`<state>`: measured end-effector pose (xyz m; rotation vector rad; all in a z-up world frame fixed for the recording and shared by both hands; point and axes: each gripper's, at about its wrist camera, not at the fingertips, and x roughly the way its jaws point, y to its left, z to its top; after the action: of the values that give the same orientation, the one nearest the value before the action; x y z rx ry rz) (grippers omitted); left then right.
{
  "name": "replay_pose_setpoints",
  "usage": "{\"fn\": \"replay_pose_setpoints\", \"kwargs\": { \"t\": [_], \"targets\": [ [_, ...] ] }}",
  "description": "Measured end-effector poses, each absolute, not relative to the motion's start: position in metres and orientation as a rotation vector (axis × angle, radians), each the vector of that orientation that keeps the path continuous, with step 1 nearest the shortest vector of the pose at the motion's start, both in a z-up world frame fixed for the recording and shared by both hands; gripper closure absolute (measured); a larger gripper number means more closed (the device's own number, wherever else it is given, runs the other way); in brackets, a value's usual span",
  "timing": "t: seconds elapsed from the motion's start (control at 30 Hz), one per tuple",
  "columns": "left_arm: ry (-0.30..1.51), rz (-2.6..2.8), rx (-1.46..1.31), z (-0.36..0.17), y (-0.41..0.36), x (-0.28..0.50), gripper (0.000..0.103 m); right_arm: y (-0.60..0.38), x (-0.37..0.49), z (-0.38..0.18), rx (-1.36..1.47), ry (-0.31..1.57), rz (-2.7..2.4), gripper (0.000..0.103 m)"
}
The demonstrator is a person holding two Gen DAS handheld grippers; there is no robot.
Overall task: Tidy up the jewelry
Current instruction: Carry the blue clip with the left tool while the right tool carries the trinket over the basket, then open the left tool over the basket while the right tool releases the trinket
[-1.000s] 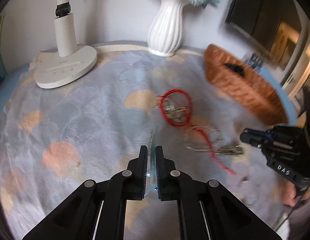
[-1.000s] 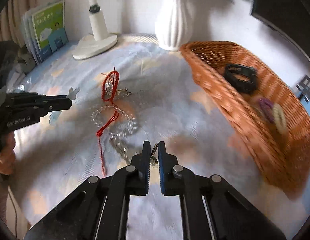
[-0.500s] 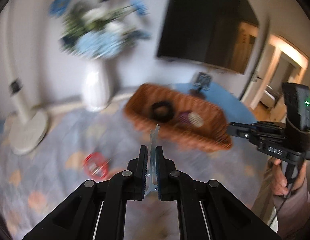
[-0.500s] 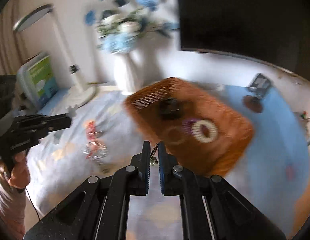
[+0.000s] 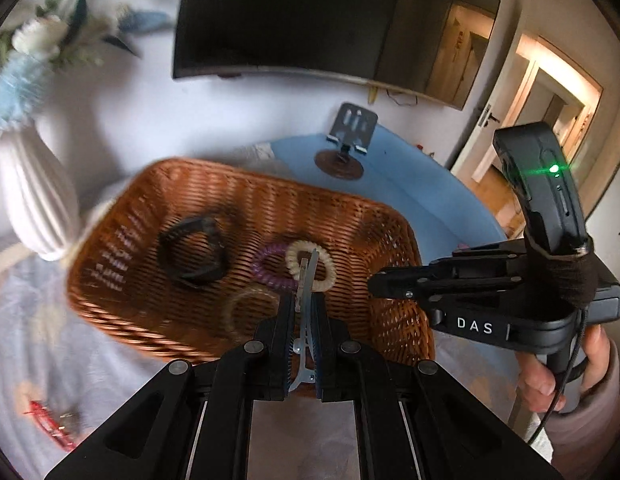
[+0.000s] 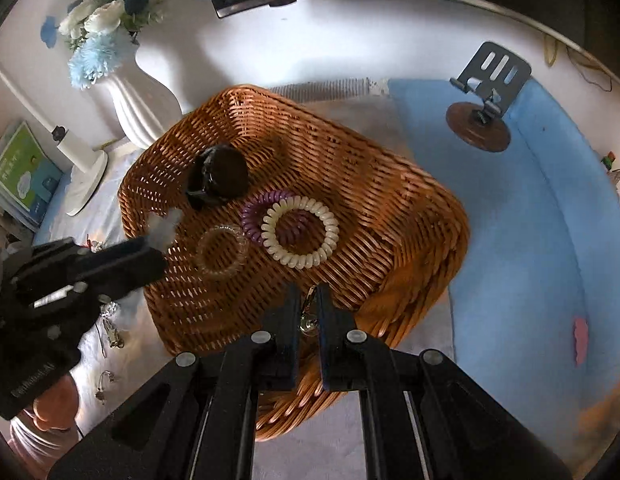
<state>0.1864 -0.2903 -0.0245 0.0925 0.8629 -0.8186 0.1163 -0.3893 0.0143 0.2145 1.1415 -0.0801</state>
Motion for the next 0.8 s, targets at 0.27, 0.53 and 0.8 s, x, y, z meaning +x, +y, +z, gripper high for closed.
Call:
{"fn": "replay_pose_setpoints", "kwargs": {
  "t": [0.27,0.53,0.8],
  "targets": [
    [0.885,-0.834,0.119,-0.034,-0.308,0.186,0.095,-0.397,0.118,0.011,0.223,1.151,-0.082,0.095],
    [0.921,-0.863,0.049,-0.034,-0.302,0.19,0.077,-0.386,0.112,0.017,0.184,1.156,-0.079,0.091],
    [0.881,-0.833,0.013,-0.017,-0.267,0.179,0.075,-0.377,0.104,0.029,0.191,1.126,-0.077,0.087]
  ]
}}
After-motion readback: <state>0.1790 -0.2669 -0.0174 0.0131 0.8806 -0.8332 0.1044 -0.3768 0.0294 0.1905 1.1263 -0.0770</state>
